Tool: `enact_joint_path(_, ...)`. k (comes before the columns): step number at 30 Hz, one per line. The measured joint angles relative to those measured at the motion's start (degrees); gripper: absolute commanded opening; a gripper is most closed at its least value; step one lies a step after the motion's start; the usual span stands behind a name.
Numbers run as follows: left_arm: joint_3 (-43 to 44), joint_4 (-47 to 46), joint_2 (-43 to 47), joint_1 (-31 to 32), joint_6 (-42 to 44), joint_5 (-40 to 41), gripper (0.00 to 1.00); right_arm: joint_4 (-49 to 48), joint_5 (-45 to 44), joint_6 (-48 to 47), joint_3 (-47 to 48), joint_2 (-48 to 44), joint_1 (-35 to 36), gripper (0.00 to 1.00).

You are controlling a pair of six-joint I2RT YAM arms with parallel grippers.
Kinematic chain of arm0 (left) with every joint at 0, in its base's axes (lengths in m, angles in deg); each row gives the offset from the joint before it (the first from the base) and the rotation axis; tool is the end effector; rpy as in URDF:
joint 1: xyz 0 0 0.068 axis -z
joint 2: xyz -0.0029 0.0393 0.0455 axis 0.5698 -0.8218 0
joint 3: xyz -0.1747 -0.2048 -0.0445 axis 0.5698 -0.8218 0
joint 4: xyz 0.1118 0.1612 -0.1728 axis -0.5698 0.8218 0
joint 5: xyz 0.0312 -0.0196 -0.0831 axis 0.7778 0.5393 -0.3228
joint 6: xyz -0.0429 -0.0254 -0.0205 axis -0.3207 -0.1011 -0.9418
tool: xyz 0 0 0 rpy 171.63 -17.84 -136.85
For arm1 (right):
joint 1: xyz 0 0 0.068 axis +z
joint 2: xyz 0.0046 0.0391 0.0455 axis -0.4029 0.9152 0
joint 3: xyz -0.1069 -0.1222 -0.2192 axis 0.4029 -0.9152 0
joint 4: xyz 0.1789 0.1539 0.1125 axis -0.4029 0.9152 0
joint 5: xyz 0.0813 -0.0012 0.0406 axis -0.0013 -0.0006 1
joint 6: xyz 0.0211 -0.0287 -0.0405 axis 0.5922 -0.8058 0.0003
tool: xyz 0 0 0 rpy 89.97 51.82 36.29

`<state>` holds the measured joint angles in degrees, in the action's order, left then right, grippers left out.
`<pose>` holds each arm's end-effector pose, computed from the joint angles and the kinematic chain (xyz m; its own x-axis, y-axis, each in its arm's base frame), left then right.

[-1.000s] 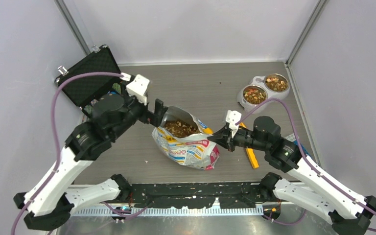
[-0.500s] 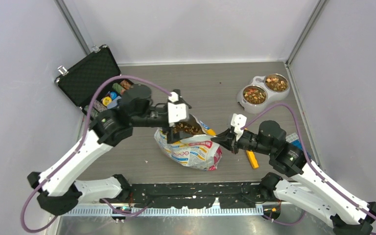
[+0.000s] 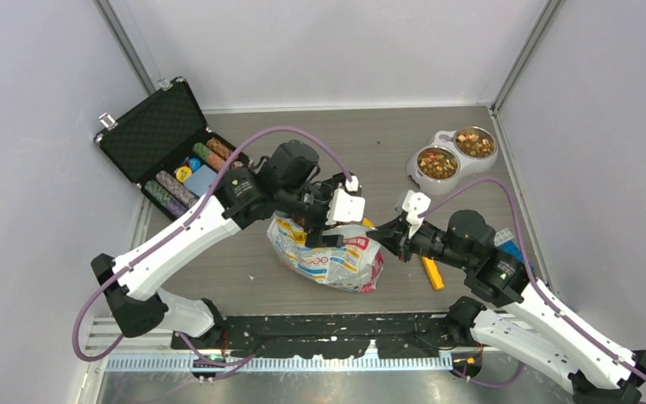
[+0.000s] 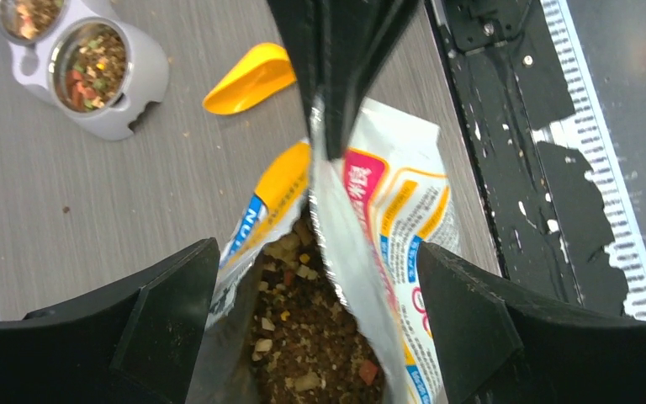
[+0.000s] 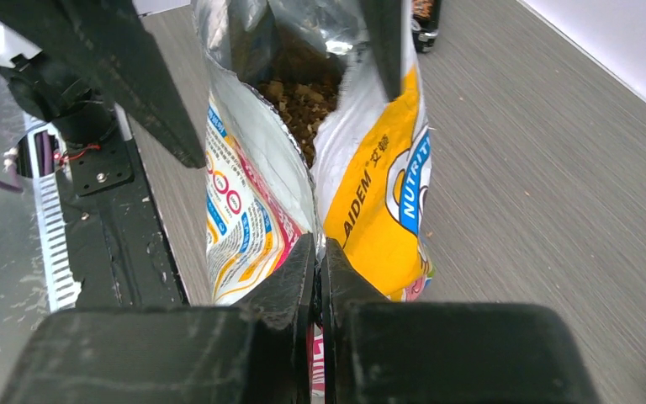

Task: Serve the pet food

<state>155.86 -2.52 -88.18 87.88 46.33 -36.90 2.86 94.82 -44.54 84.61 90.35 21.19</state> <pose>0.1524 -0.2339 0.4114 0.2805 0.5095 -0.8135 0.9598 -0.1607 0.2303 0.0946 0.1095 0.3353 -0.0051 -0.1563 -0.9877 -0.8894 0.4521 -0.0670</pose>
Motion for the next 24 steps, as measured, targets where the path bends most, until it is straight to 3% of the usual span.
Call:
enact_joint_path(8, -2.1, 0.9, -0.7, 0.0, 2.4, 0.3, 0.55, -0.1, -3.3, 4.0, -1.6, -3.0, 0.1, 0.05)
enact_joint_path(13, 7.2, 6.3, -8.4, 0.1, 0.5, 3.3, 0.44, 2.5, -2.0, 3.8, -1.5, -5.7, 0.0, 0.05)
enact_joint_path(19, 10.3, 9.6, -11.9, 0.4, -1.6, 3.8, 0.44, 4.4, -2.5, 3.7, -1.5, -8.1, -0.2, 0.05)
enact_joint_path(24, 8.8, 10.3, -10.7, 0.2, -1.6, 3.5, 0.47, 5.2, -9.0, 5.9, -1.6, -9.0, 0.1, 0.05)
